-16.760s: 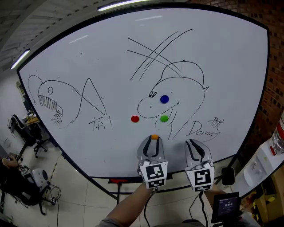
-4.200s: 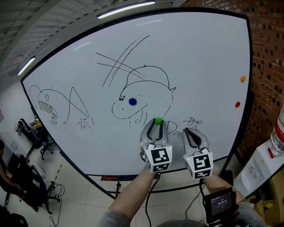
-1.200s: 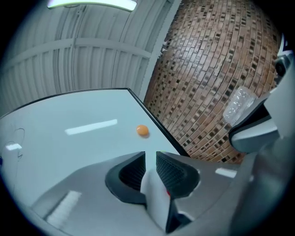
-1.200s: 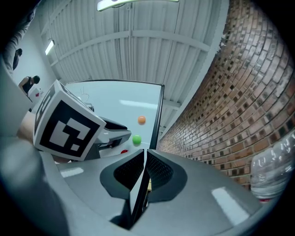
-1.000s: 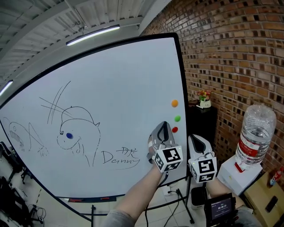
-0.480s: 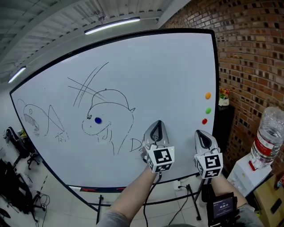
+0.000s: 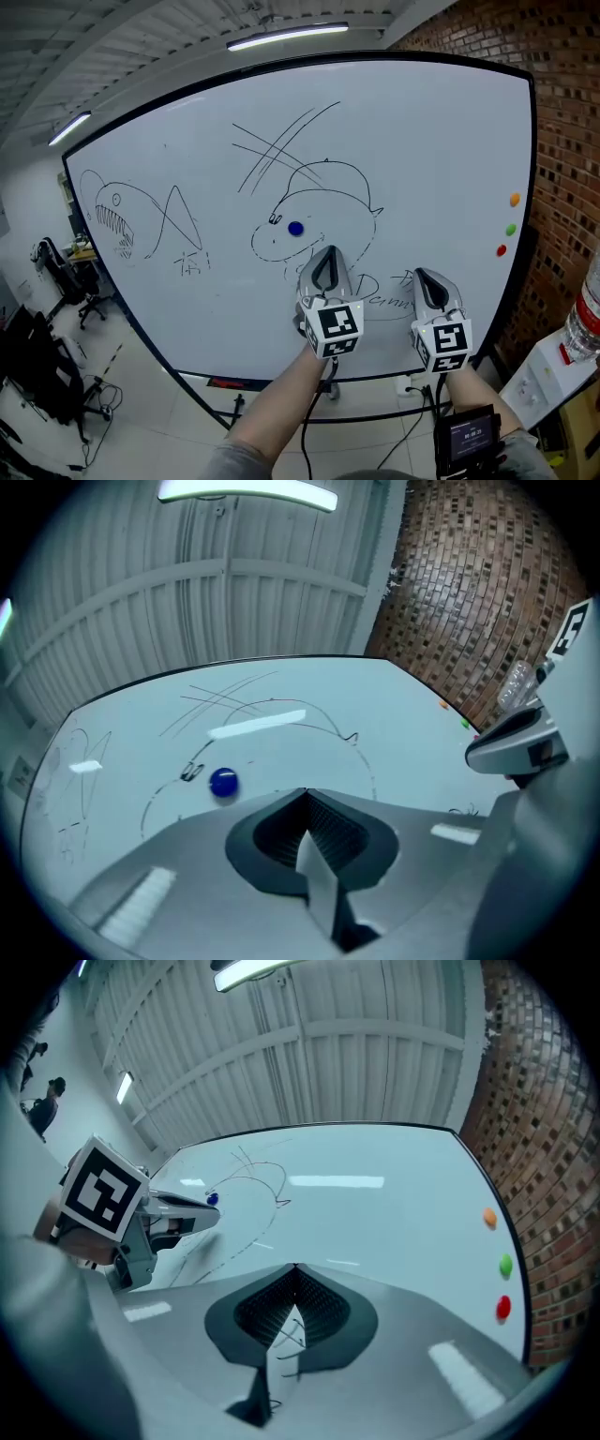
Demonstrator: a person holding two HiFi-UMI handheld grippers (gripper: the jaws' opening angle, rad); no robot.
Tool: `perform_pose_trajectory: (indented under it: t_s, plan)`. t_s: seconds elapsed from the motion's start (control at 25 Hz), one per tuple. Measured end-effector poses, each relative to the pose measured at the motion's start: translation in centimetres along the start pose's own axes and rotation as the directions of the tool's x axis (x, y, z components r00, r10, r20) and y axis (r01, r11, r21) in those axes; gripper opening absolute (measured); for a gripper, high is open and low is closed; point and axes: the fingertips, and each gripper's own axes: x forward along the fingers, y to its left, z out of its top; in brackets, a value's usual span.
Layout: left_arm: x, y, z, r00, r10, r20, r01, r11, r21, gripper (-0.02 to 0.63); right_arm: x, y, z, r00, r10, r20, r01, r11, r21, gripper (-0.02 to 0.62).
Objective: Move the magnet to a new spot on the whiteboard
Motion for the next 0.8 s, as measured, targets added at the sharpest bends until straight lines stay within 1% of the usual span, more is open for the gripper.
perform_pose_trajectory:
  t_s: [0.16,0.28,0.44,0.48,0.52,0.64,0.8]
  plan:
    - [-0.1,5.1,-0.3,0.999,0.036,0.013,-0.036,0.999,-0.002,0.000,2.1,4.6,0.4,1.000,0.028,0.012,-0.029,1.000,0.008,0.006]
    - [0.1,6.7,-0.1,0.999,0.032,0.030,-0.032,0.999,0.003,0.000,3.2,6.6,1.1,0.999,0.030,0.020,-0.031,0.999,0.013,0.006]
    - [0.1,7.6,0.0,0.998,0.015,0.062,-0.014,1.000,-0.006,0.002,3.7,7.7,1.4,1.000,0.017,0.018,-0.017,1.000,0.007,0.006]
    - [0.1,7.6,0.1,0.997,0.002,0.075,-0.002,1.000,-0.009,0.022,3.6,7.6,1.4,1.000,0.010,0.017,-0.010,1.000,0.004,0.006]
    - [0.2,7.4,0.2,0.996,-0.012,0.087,0.013,1.000,-0.012,0.066,3.6,7.5,1.4,1.000,0.002,0.016,-0.002,1.000,0.001,0.006]
    - [0.7,7.2,0.6,0.994,-0.038,0.107,0.040,0.999,-0.013,0.165,3.5,7.2,1.7,1.000,-0.016,0.017,0.016,1.000,-0.006,0.006]
    - [1.5,7.2,0.7,0.995,-0.027,0.101,0.028,1.000,-0.010,0.164,3.0,6.6,2.1,0.999,-0.033,0.018,0.034,0.999,-0.014,0.006]
